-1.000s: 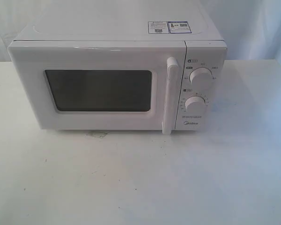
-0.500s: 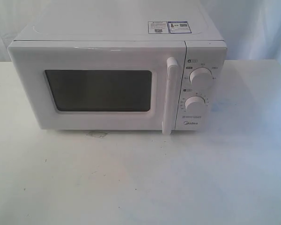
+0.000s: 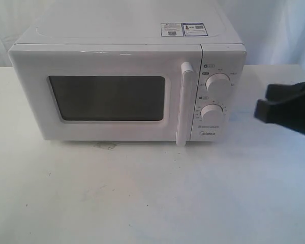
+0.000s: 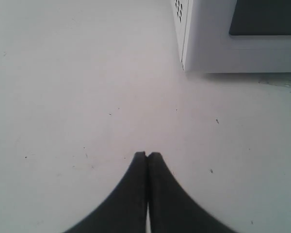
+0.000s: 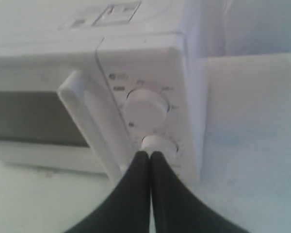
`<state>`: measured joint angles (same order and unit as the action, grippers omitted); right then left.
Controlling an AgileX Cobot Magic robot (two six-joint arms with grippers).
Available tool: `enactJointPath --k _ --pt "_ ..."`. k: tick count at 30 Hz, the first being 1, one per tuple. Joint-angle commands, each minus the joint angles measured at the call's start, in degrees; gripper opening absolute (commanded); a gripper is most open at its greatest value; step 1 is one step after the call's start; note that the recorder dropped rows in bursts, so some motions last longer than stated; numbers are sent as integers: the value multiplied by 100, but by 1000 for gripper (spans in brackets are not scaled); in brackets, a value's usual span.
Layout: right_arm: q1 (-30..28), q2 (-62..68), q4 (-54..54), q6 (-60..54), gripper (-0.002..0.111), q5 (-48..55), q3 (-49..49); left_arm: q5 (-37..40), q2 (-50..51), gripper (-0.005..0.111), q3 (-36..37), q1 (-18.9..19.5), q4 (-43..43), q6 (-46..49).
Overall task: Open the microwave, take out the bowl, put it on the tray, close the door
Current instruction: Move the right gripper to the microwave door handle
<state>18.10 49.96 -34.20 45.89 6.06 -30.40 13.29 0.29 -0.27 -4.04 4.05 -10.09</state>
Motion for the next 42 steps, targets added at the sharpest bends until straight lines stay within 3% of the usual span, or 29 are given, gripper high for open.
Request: enactJointPath --k 1,8,11,13,14,17,21,27,32,42 --pt "480 688 -8 -87 0 -240 -31 -1 -29 0 27 13 -21 5" --pt "1104 1324 -7 -323 0 -69 -111 -1 -29 0 27 13 -21 5" --pt "1271 1388 585 -1679 0 1314 -569 -1 -29 0 27 13 -21 5" --pt "1285 1501 1857 -3046 0 2324 -1058 -1 -29 0 27 13 -21 5" --pt "1285 1546 2572 -3807 0 2167 -1098 -1 -29 0 27 13 -21 5" --pt "1285 1640 5467 -7510 0 1373 -1062 -1 -29 0 27 13 -21 5" --pt "1285 1742 8509 -12027 0 1411 -1035 -1 -29 0 27 13 -21 5" --pt "1050 1966 11713 -15264 0 1808 -1035 -1 -29 0 27 13 -21 5" --pt "210 2171 12601 -16395 0 3340 -1035 -1 -29 0 27 13 -21 5" --pt "-1606 2955 12134 -16814 0 6133 -1271 -1 -29 0 27 13 -21 5"
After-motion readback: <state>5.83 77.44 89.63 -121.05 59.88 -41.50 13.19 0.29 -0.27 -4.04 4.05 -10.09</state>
